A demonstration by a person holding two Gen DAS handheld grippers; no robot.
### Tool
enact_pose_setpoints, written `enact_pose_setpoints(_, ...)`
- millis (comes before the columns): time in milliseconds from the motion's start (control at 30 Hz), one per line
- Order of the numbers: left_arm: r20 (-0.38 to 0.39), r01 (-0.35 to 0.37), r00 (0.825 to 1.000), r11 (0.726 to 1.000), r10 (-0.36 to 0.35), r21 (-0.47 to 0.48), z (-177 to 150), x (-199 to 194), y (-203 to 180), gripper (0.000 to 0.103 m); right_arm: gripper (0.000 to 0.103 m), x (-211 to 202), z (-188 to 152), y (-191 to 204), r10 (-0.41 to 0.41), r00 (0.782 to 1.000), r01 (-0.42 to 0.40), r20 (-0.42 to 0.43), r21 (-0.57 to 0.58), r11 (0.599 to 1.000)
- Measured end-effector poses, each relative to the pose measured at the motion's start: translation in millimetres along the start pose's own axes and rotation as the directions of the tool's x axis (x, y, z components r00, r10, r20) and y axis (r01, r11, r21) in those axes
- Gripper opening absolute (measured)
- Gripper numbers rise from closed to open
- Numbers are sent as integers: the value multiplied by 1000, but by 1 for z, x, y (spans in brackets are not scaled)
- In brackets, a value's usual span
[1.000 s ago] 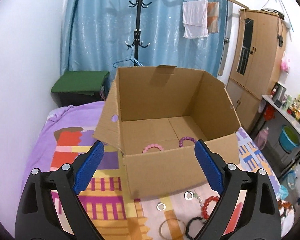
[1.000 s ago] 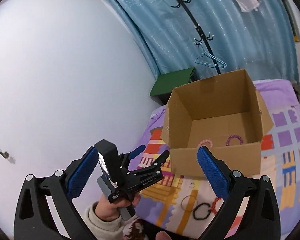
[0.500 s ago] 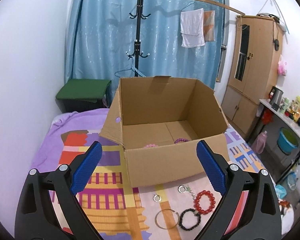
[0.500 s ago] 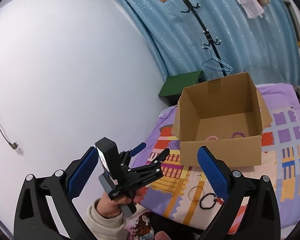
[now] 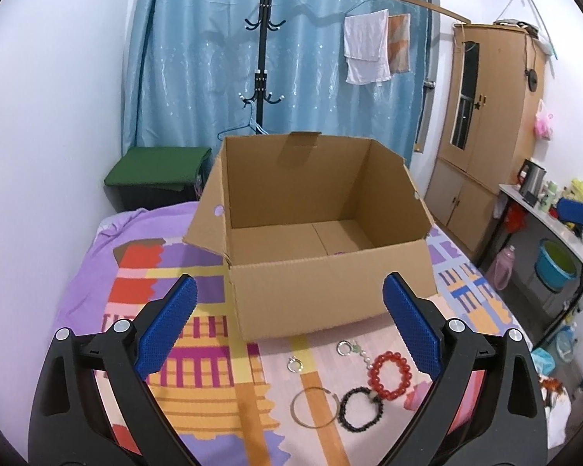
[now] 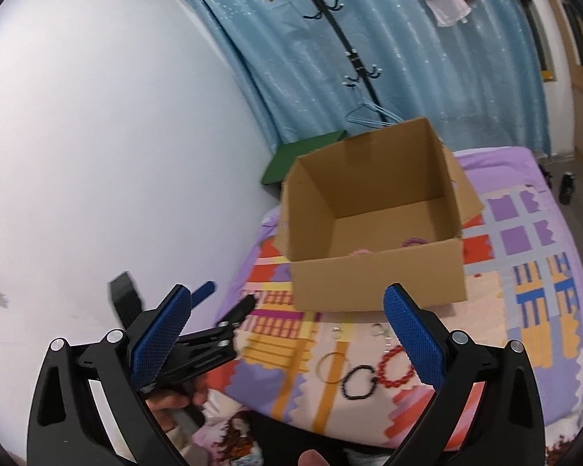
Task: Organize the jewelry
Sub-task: 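Withdraw both tools from the box back toward the remaining jewelry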
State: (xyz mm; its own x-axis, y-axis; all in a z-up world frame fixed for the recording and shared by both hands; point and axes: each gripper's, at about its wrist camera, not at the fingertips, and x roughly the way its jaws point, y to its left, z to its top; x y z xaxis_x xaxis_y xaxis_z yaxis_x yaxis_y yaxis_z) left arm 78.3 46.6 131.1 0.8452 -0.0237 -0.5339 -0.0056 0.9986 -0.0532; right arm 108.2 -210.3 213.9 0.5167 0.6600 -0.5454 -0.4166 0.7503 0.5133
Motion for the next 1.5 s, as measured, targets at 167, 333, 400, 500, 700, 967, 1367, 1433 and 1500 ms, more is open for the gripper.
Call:
enact_pose_setpoints(167,-20,7,1000,1000,-7,7,-9,6,-4,93,98,8,-8,-14,-55,998,55,7,-5,998)
enact_pose_setpoints(333,-38,14,999,1000,-14,3,-20,11,-6,93,98,16,-16,-22,-112,994,112,19,-33,993)
enact_pose_setpoints(400,-53,19,998,1000,-19,-1,-25,15,-6,93,98,20,-19,-24,-138,990,139,24,-51,989)
enact_pose_setpoints(500,-72,20,997,1000,-20,-2,-33,21,-6,93,98,25,-25,-26,-154,988,156,25,-68,986)
enact_pose_setpoints(700,-99,15,995,1000,-15,0,-52,28,-3,93,98,40,-37,-31,-179,984,180,20,-94,979)
enact_pose_setpoints(967,-130,11,992,1000,-11,-1,-73,39,2,93,97,58,-56,-46,-226,974,226,17,-108,968)
enact_pose_setpoints(1367,-164,-1,987,1000,0,-5,-96,60,10,85,86,91,-77,-66,-289,957,284,-20,-133,950)
enact_pose_setpoints(1433,-168,-6,986,1000,7,2,-100,64,11,82,84,97,-82,-71,-297,954,291,-29,-133,947)
enact_pose_setpoints(1500,-184,-10,983,1000,11,6,-105,71,12,79,82,104,-87,-75,-310,950,302,-42,-133,944)
